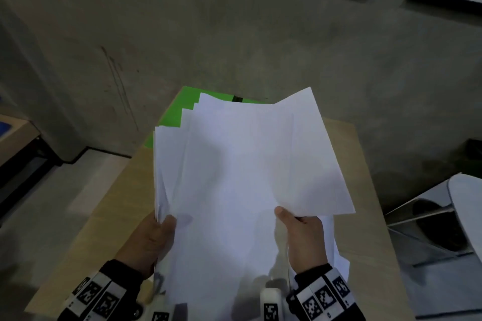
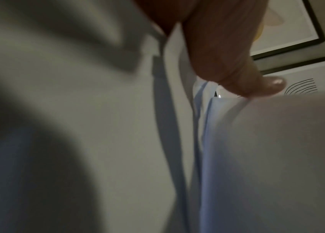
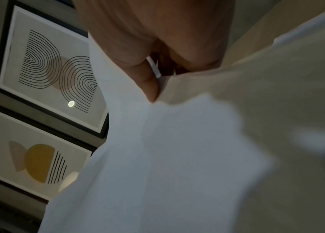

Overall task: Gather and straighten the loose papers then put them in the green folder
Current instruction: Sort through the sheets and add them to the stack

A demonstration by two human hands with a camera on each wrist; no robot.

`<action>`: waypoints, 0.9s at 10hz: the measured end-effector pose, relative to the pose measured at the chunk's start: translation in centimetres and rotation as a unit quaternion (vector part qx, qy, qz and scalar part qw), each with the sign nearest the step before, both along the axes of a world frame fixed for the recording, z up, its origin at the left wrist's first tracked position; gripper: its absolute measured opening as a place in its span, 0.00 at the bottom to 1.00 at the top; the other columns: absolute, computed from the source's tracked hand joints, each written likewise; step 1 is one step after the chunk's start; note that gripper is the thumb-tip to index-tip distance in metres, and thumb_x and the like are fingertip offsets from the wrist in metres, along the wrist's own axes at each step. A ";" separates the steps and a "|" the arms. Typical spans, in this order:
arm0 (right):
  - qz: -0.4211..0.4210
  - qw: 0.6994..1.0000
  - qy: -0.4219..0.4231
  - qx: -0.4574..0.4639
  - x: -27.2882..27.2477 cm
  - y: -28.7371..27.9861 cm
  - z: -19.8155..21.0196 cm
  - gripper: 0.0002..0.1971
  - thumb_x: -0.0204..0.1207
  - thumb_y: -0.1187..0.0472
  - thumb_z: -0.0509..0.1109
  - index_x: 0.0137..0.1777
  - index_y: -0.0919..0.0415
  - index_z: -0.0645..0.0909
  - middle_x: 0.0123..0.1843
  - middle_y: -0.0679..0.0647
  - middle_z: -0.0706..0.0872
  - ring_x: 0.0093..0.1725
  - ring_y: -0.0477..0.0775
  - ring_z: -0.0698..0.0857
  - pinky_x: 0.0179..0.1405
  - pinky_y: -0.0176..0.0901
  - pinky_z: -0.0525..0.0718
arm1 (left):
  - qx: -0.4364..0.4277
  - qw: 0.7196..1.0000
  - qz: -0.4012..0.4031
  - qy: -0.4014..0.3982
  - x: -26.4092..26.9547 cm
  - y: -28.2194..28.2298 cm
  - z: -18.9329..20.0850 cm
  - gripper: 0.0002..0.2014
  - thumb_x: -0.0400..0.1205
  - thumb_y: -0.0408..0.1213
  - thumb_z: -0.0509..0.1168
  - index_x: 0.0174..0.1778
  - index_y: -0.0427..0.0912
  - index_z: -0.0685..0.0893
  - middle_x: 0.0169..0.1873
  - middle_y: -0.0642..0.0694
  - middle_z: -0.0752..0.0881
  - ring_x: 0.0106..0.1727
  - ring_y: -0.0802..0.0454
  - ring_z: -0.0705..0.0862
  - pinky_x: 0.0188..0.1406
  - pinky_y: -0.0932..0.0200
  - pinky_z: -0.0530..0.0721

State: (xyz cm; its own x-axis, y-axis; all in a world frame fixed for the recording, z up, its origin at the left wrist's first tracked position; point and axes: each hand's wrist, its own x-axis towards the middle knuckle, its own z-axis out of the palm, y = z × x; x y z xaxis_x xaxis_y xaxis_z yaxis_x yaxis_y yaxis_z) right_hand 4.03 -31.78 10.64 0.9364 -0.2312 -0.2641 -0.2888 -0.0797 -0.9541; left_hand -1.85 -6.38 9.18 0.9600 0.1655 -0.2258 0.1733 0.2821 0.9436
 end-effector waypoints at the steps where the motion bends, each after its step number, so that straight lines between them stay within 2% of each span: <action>1: 0.004 1.000 -0.015 -0.016 -0.1 -0.1 0.3 0.11 0.74 0.63 0.74 0.36 0.73 0.84 0.36 0.64 0.90 0.39 0.56 0.87 0.53 0.52 0.84 | -0.005 1.000 -0.007 0.012 0.2 0.0 0.0 0.35 0.52 0.56 0.83 0.47 0.35 0.88 0.39 0.45 0.94 0.40 0.53 0.93 0.39 0.67 0.89; 2: 0.004 0.999 -0.044 -0.006 -0.4 -0.2 1.6 0.16 0.79 0.54 0.69 0.29 0.58 0.80 0.20 0.46 0.84 0.24 0.38 0.80 0.37 0.39 0.78 | -0.023 0.999 -0.033 0.025 0.4 0.2 -0.5 0.40 0.46 0.56 0.86 0.49 0.34 0.90 0.50 0.34 0.92 0.51 0.38 0.91 0.47 0.54 0.91; 3: -0.014 0.997 -0.068 0.018 0.1 -0.9 3.0 0.22 0.80 0.50 0.65 0.25 0.55 0.70 0.15 0.43 0.70 0.18 0.39 0.69 0.26 0.32 0.71 | 0.006 0.999 -0.029 0.024 0.2 0.2 -0.9 0.42 0.48 0.59 0.84 0.53 0.35 0.89 0.51 0.39 0.92 0.52 0.42 0.91 0.45 0.60 0.90; 4: -0.065 0.993 -0.081 0.057 1.3 -2.1 4.2 0.23 0.78 0.46 0.67 0.30 0.64 0.74 0.22 0.50 0.76 0.23 0.45 0.76 0.28 0.36 0.78 | -0.005 0.999 -0.038 0.022 0.1 -0.1 -1.1 0.31 0.62 0.52 0.81 0.55 0.36 0.89 0.52 0.38 0.92 0.54 0.41 0.90 0.45 0.62 0.89; 5: -0.130 0.981 -0.142 0.034 2.8 -4.7 6.0 0.19 0.82 0.49 0.63 0.38 0.64 0.80 0.29 0.52 0.82 0.26 0.46 0.82 0.29 0.30 0.81 | -0.039 0.998 -0.034 0.023 -0.1 0.1 -1.3 0.28 0.65 0.43 0.79 0.58 0.34 0.87 0.53 0.38 0.92 0.53 0.42 0.91 0.42 0.65 0.88; 6: -0.158 0.966 -0.202 0.036 3.8 -7.1 6.9 0.15 0.85 0.55 0.58 0.35 0.49 0.74 0.25 0.45 0.81 0.23 0.33 0.79 0.31 0.27 0.77 | -0.032 0.999 -0.031 0.022 -0.4 0.8 -0.8 0.30 0.60 0.44 0.79 0.55 0.29 0.86 0.50 0.36 0.91 0.44 0.49 0.93 0.37 0.69 0.87; 7: -0.087 0.972 -0.214 0.035 4.1 -9.8 7.2 0.17 0.84 0.57 0.58 0.32 0.44 0.75 0.34 0.52 0.80 0.31 0.37 0.76 0.41 0.17 0.73 | -0.016 0.999 -0.021 0.024 -0.4 1.7 -0.6 0.35 0.53 0.51 0.84 0.50 0.30 0.88 0.46 0.36 0.93 0.42 0.48 0.93 0.35 0.67 0.87; 8: -0.063 0.950 -0.166 0.258 4.9 -14.0 9.4 0.19 0.78 0.50 0.59 0.28 0.46 0.86 0.30 0.41 0.87 0.36 0.40 0.82 0.52 0.33 0.74 | 0.005 0.999 -0.023 0.040 -0.2 2.5 -1.1 0.27 0.62 0.48 0.82 0.52 0.37 0.88 0.43 0.41 0.94 0.47 0.41 0.92 0.33 0.65 0.88; 9: -0.062 0.974 -0.180 0.119 5.1 -12.2 10.1 0.12 0.76 0.67 0.65 0.31 0.64 0.83 0.24 0.44 0.81 0.33 0.44 0.84 0.40 0.32 0.74 | 0.014 0.998 -0.013 0.058 0.1 2.5 -0.5 0.05 0.74 0.31 0.75 0.45 0.37 0.90 0.40 0.36 0.93 0.44 0.37 0.91 0.31 0.60 0.90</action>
State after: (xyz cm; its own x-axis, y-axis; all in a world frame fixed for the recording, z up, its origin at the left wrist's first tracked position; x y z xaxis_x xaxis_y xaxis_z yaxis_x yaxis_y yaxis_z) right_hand 9.16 -43.99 20.70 0.9467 -0.3218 0.0168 0.0752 0.1698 -0.9826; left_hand -1.74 -3.91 8.65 0.9318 0.1488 -0.3310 0.2883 0.2505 0.9242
